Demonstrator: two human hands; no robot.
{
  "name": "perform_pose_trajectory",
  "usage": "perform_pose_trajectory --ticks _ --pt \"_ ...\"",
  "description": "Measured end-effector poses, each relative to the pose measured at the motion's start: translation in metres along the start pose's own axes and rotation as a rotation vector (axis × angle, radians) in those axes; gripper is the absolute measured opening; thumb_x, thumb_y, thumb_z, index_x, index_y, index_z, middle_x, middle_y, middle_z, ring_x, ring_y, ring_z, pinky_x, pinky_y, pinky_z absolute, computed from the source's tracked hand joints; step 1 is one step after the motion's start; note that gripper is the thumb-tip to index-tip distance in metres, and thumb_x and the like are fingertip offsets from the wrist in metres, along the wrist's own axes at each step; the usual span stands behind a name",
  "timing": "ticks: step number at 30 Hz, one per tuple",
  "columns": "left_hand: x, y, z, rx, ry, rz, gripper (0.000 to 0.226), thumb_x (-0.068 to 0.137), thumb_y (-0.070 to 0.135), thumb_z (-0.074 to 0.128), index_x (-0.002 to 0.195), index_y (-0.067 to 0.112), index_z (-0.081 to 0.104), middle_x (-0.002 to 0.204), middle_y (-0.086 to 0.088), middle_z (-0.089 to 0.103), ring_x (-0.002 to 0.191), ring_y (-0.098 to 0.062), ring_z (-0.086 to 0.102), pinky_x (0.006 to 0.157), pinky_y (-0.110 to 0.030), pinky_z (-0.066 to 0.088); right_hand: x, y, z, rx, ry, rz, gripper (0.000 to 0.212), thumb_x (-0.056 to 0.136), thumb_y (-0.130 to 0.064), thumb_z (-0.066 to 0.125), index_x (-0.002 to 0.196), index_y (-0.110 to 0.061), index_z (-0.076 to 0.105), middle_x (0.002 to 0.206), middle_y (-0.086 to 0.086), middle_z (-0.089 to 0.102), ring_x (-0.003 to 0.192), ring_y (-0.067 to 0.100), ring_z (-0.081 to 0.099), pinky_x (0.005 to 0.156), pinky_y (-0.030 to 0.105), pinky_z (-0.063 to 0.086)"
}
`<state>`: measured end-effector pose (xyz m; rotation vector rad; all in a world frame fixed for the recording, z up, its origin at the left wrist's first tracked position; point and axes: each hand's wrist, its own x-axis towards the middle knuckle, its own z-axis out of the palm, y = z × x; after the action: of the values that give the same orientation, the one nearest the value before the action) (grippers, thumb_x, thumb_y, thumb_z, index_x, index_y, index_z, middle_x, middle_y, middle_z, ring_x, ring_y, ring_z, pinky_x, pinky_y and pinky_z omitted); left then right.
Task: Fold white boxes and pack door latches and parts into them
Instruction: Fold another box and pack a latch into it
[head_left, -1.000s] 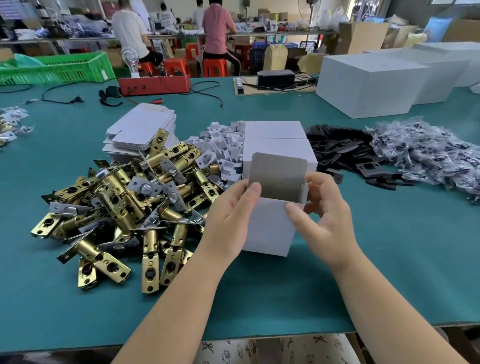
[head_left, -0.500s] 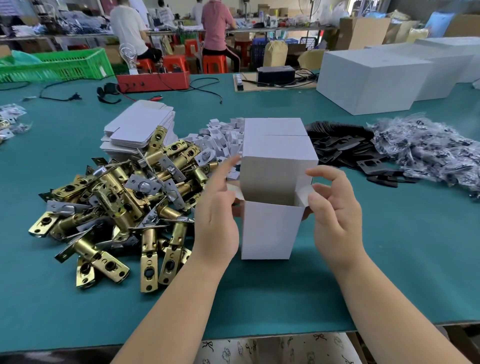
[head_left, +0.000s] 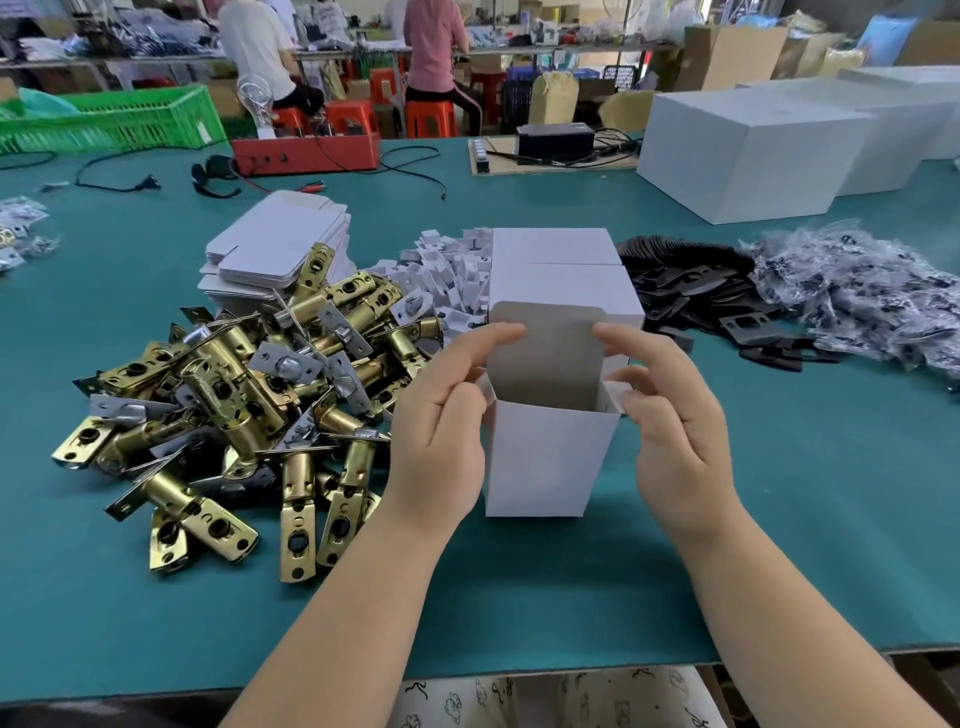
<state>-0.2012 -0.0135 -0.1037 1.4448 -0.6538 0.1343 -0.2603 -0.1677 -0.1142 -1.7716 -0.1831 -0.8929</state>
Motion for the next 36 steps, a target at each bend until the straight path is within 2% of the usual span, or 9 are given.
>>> perform_pose_trajectory --ticks 4,7,10,13,15,20,27,31,36 --pt "-0.004 -0.0025 0.003 0.073 -0.031 -0.003 0.039 0.081 0.034 0.042 0.113 0.048 0.06 0.079 0.003 0.059 0.078 -0.003 0.053 0.075 -0.021 0.046 -0.0014 0.0001 -0.0002 -0.127 -0.036 -0.03 0.038 0.086 -0.026 0.037 0.119 -0.02 0.054 0.105 -0.004 0.058 0.095 0.004 0.053 0.083 0.016 0.039" --pt "-0.0049 0.0002 0.0052 0.168 -0.119 0.028 0.047 0.082 0.038 0.045 0.128 0.043 0.043 0.1 0.024 0.06 0.094 0.007 0.054 0.083 -0.01 0.042 -0.0022 -0.0006 0.0014 -0.166 -0.017 -0.05 0.036 0.085 -0.03 0.045 0.12 -0.025 0.05 0.1 -0.006 0.055 0.088 0.003 0.05 0.075 0.012 0.04" --pt "-0.0071 0.0011 0.0071 0.331 -0.199 0.102 0.061 0.082 0.038 0.049 0.14 0.034 0.032 0.114 0.021 0.055 0.108 -0.006 0.055 0.089 -0.02 0.048 -0.0042 0.0004 0.0018 -0.17 0.039 -0.069 0.04 0.084 -0.03 0.048 0.124 -0.024 0.048 0.099 -0.007 0.056 0.09 0.005 0.053 0.079 0.013 0.042" --pt "-0.0057 0.003 0.0035 0.533 -0.106 0.224 0.065 0.078 0.037 0.051 0.136 0.007 0.052 0.106 -0.005 0.067 0.091 -0.017 0.063 0.077 -0.032 0.053 -0.0052 0.0006 0.0029 -0.198 0.104 -0.074 0.036 0.087 -0.025 0.044 0.12 -0.016 0.055 0.091 -0.002 0.063 0.084 0.001 0.055 0.08 0.014 0.043" --pt "-0.0044 0.0044 0.0013 0.648 -0.057 0.282 0.059 0.077 0.036 0.05 0.122 -0.001 0.063 0.097 -0.01 0.071 0.082 -0.021 0.066 0.07 -0.035 0.055 -0.0054 0.0008 0.0035 -0.238 0.118 -0.064 0.034 0.089 -0.023 0.043 0.11 -0.008 0.065 0.08 0.007 0.066 0.077 0.003 0.056 0.074 0.012 0.043" --pt "-0.0033 0.0049 0.0033 0.719 0.055 0.293 0.047 0.08 0.038 0.049 0.098 0.003 0.075 0.079 -0.009 0.057 0.074 -0.022 0.052 0.067 -0.028 0.043 -0.0043 0.0015 0.0055 -0.298 0.112 -0.06 0.038 0.088 -0.026 0.041 0.086 -0.005 0.072 0.08 -0.002 0.057 0.077 0.001 0.053 0.068 0.012 0.039" --pt "-0.0034 0.0011 0.0073 0.669 -0.086 0.157 0.056 0.083 0.049 0.044 0.108 0.003 0.063 0.117 -0.009 0.056 0.113 -0.023 0.049 0.096 -0.027 0.034 -0.0039 0.0052 0.0034 -0.316 0.034 -0.043 0.047 0.096 -0.031 0.031 0.103 -0.005 0.07 0.098 0.003 0.058 0.091 0.009 0.054 0.08 0.016 0.041" --pt "-0.0034 0.002 0.0063 0.588 -0.105 0.101 0.055 0.081 0.054 0.047 0.108 0.008 0.06 0.096 0.002 0.058 0.093 -0.014 0.049 0.08 -0.014 0.036 -0.0053 0.0066 0.0063 -0.423 0.039 -0.067 0.064 0.1 -0.048 0.024 0.106 -0.005 0.071 0.1 0.001 0.053 0.093 0.016 0.054 0.079 0.024 0.042" --pt "-0.0029 -0.0006 0.0064 0.531 -0.167 0.082 0.052 0.083 0.057 0.05 0.106 0.011 0.057 0.086 0.014 0.049 0.075 -0.001 0.046 0.067 -0.012 0.032 -0.0055 0.0055 0.0056 -0.345 0.088 -0.048 0.042 0.093 -0.032 0.036 0.094 -0.009 0.072 0.089 -0.002 0.062 0.086 0.013 0.057 0.075 0.028 0.045"
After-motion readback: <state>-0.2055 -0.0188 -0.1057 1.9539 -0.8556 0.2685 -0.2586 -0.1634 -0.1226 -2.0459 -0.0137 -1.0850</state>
